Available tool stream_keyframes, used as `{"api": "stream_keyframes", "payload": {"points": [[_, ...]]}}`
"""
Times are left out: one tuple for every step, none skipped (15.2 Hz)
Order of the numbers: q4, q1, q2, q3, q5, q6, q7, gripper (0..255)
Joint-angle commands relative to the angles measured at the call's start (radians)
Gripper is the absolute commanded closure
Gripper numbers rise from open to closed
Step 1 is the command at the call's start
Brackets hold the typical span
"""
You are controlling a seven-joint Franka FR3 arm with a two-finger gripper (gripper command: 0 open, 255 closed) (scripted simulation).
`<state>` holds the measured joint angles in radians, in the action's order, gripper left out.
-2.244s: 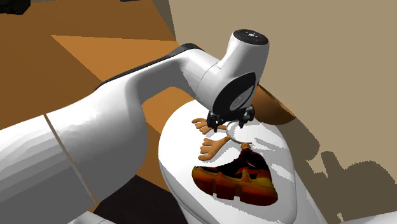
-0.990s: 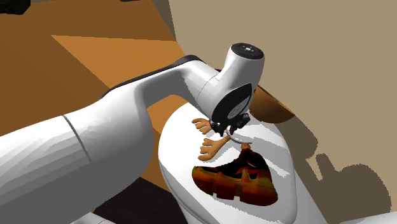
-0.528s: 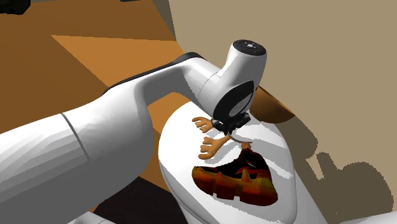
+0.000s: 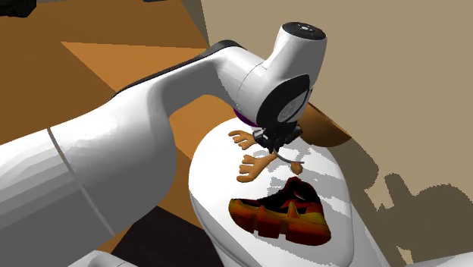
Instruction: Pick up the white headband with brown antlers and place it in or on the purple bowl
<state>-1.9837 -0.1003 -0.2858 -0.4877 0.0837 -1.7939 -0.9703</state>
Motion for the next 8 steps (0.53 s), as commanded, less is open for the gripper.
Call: {"api": "stream_keyframes", "payload": {"points": [[0.025,-0.001,-0.002,0.003,0.000,0.028,0.002,255],[0.040,-0.002,-0.001,0.004,-0.001,0.041,0.002,255],[0.055,-0.002,0.001,0.004,-0.002,0.055,0.002,255],[0.070,-0.003,0.003,0.005,-0.003,0.068,0.001,255],[0.086,-0.004,0.005,0.005,-0.004,0.081,0.001,255],[0.102,-0.004,0.008,0.006,-0.006,0.095,0.001,255],[0.118,-0.005,0.010,0.006,-0.007,0.108,0.000,255],[0.134,-0.006,0.013,0.006,-0.008,0.122,-0.001,255]]}}
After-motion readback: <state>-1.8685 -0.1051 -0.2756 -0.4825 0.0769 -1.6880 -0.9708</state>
